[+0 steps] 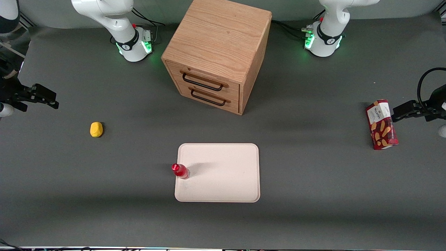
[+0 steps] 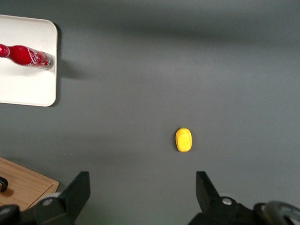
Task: Place coke bottle on tray
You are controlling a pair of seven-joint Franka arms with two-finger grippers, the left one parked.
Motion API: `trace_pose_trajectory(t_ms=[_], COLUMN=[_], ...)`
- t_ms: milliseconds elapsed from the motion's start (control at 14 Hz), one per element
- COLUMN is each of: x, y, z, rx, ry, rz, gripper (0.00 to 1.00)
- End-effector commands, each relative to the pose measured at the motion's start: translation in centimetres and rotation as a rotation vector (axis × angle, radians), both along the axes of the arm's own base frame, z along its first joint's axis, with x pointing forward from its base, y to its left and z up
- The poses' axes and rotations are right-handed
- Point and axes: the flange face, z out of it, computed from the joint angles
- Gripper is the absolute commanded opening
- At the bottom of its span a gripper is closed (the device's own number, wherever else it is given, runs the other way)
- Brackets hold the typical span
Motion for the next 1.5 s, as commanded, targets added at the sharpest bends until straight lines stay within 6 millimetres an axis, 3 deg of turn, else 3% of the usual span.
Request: trace_pose_trajectory(t_ms=[0,286,571,643,1429], x=[-0.6,-0.4,-0.3,-0.2,-0.3], y=[-0.4,-2.3,-1.7,-0.9,-0.9], z=[-0.4,-0.2,1.6,1.6,1.5], rx=[0.023,0.047,0.04,0.04,0.034], ry=[-0.034,-0.045,-0.071,-0.072,-0.051], rz=[0.009,-0.027,-0.016,-0.004,-0.004], gripper=[1.0,1.0,1.0,1.0,1.0])
